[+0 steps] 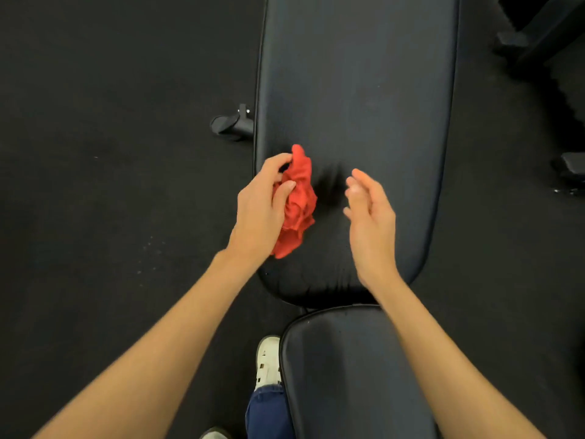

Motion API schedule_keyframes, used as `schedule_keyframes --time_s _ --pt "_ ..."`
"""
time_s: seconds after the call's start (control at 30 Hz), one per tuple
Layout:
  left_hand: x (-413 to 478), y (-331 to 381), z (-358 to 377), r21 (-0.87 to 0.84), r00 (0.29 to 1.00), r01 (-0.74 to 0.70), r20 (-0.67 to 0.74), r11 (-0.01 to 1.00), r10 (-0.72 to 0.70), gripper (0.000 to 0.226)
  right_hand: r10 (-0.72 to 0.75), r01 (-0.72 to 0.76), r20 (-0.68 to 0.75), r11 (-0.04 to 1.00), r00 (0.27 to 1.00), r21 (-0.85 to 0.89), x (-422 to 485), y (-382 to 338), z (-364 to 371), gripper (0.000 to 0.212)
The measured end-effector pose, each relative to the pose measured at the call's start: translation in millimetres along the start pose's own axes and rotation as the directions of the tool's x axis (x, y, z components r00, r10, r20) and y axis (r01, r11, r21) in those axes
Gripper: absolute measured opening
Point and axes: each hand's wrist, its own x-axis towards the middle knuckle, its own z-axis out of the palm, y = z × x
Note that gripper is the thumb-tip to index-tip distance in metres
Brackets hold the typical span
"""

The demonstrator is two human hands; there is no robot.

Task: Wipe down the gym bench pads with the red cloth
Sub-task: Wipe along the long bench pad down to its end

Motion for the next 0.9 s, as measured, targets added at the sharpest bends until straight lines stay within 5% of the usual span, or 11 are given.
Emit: schedule_keyframes --time_s 0.1,0.23,0.33,0.47,0.57,0.67,0.83,0.9 --pt "17.8 -8.0 11.6 0.241 0.922 -0.376 0.195 0.895 0.335 0.033 -0.068 0.059 -0.080 0.992 0.994 -0.108 11.1 3.2 -13.3 0.033" --pt "14.2 -36.4 26.3 0.443 0.690 -0.723 0.438 0.530 0.576 0.049 -0.307 0.263 -0.004 0.820 0.952 -0.509 24.4 13.1 -26.5 0.042" --pt "2.8 -51.5 37.3 0.447 0.660 -0.748 0.415 0.491 0.627 0.047 -0.318 0.278 0.089 0.623 0.944 -0.731 35.3 26.4 -35.1 0.051" --pt "-23.7 -69.7 45.7 0.499 0.632 -0.756 0.384 0.425 0.673 0.040 -0.240 0.261 0.147 0.566 0.960 -0.782 36.2 45.6 -48.3 0.055" --pt "-59.9 -88.4 51.1 0.436 0.587 -0.805 0.488 0.403 0.646 0.042 -0.224 0.273 0.177 0.541 0.958 -0.795 31.2 56.1 -55.8 0.063" --pt "-90.4 -106.9 47.0 0.371 0.490 -0.872 0.666 0.319 0.563 0.054 -0.205 0.270 0.185 0.560 0.961 -0.783 28.7 56.4 -59.0 0.071" --pt "-77.8 -107.6 29.8 0.151 0.197 -0.980 0.825 0.129 0.530 0.060 -0.195 0.194 0.081 0.678 0.977 -0.709 28.8 41.0 -68.9 0.063" --pt "-51.0 -95.3 22.6 0.157 0.190 -0.982 0.787 0.108 0.587 0.054 -0.196 0.146 0.003 0.719 0.981 -0.680 28.2 34.4 -76.6 0.062"
